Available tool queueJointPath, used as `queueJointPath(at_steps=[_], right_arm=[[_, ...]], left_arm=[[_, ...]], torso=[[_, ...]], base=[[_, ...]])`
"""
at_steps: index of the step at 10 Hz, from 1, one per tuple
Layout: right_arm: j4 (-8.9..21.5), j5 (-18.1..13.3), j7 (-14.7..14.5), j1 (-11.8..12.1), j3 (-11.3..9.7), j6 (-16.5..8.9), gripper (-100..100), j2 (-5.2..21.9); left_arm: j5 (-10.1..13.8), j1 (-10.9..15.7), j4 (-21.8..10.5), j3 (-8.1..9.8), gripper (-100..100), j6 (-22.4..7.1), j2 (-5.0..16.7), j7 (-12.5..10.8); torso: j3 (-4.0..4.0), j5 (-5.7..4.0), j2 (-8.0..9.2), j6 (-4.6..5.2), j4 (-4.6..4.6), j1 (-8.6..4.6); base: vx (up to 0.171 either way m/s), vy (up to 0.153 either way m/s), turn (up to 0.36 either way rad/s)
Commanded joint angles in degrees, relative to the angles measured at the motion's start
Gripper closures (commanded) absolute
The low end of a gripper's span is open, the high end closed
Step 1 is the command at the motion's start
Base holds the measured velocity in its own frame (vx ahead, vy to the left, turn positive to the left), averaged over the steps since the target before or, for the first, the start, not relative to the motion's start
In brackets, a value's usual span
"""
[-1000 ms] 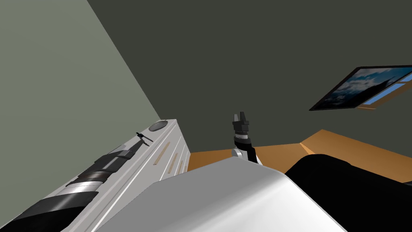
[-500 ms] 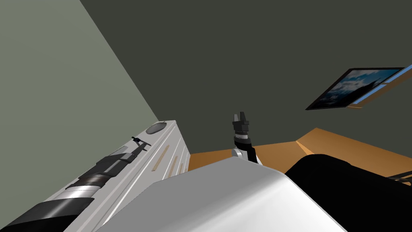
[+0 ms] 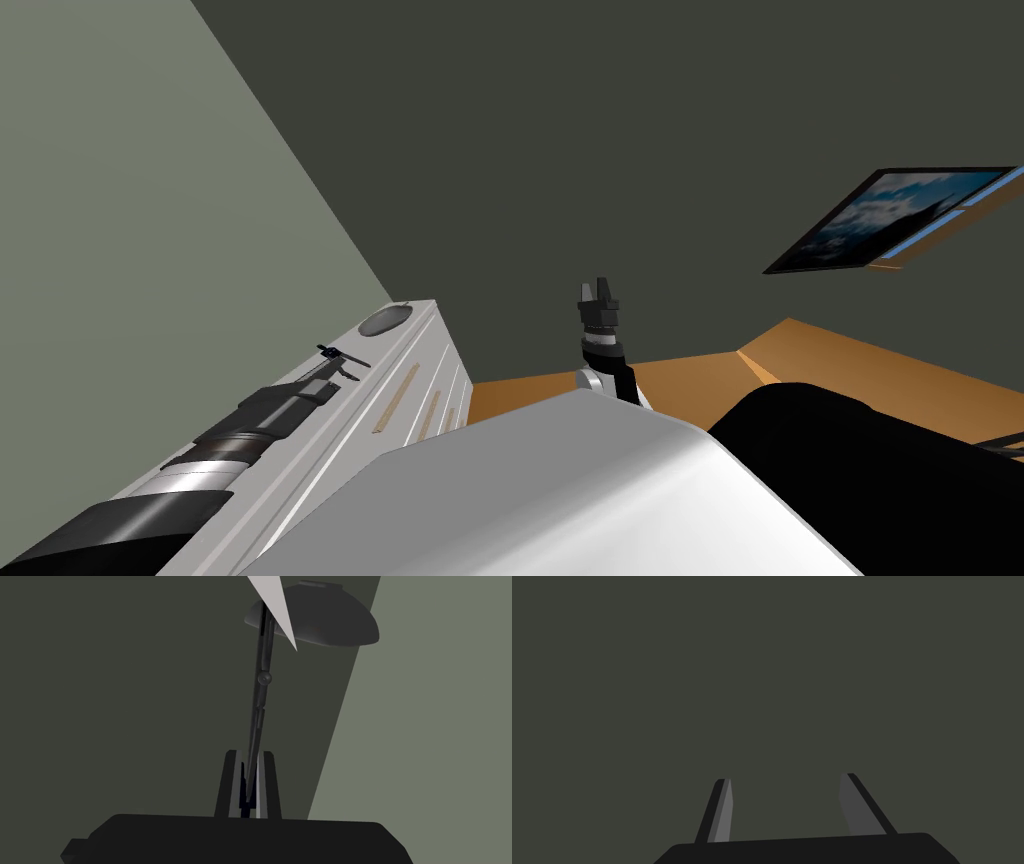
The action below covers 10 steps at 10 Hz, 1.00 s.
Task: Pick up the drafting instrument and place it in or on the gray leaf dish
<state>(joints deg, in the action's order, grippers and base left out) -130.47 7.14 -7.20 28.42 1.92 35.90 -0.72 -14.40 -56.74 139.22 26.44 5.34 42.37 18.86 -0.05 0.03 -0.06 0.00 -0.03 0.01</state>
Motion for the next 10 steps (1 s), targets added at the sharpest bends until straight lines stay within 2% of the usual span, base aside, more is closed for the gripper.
queueJointPath(at_steps=[1,3,4,5,6,7,10], right_arm=[[0.0,0.0,0.0,0.0,0.0,0.0,0,0.0],[0.0,0.0,0.0,0.0,0.0,0.0,0,0.0],[0.0,0.0,0.0,0.0,0.0,0.0,0,0.0],[0.0,0.0,0.0,0.0,0.0,0.0,0,0.0],[0.0,0.0,0.0,0.0,0.0,0.0,0,0.0],[0.0,0.0,0.0,0.0,0.0,0.0,0,0.0],[0.0,0.0,0.0,0.01,0.0,0.0,0,0.0]], left_arm=[[0.0,0.0,0.0,0.0,100,0.0,0.0,0.0],[0.0,0.0,0.0,0.01,100,0.0,0.0,0.01],[0.0,0.0,0.0,0.01,0,0.0,0.0,0.01],[0.0,0.0,0.0,0.01,100,0.0,0.0,0.01],[0.0,0.0,0.0,0.01,0,0.0,0.0,0.01],[1.03,-0.7,0.32,1.92,100,-0.45,1.35,-0.92],[2.8,-1.81,0.77,5.08,100,-1.2,3.65,-2.52]], torso=[[0.0,0.0,0.0,0.0,0.0,0.0],[0.01,0.01,0.02,0.0,0.0,0.02],[0.01,0.01,0.02,0.0,0.0,0.02],[0.01,0.01,0.02,0.0,0.01,0.02],[0.01,0.01,0.02,0.0,0.01,0.02],[0.01,0.01,0.02,0.0,0.01,0.02],[-0.27,-0.02,-0.46,0.06,-0.1,-0.04]], base=[[0.0,0.0,0.0],[0.0,0.0,0.0],[0.0,0.0,0.0],[0.0,0.0,0.0],[0.0,0.0,0.0],[0.057,-0.009,-0.033],[0.113,-0.016,-0.04]])
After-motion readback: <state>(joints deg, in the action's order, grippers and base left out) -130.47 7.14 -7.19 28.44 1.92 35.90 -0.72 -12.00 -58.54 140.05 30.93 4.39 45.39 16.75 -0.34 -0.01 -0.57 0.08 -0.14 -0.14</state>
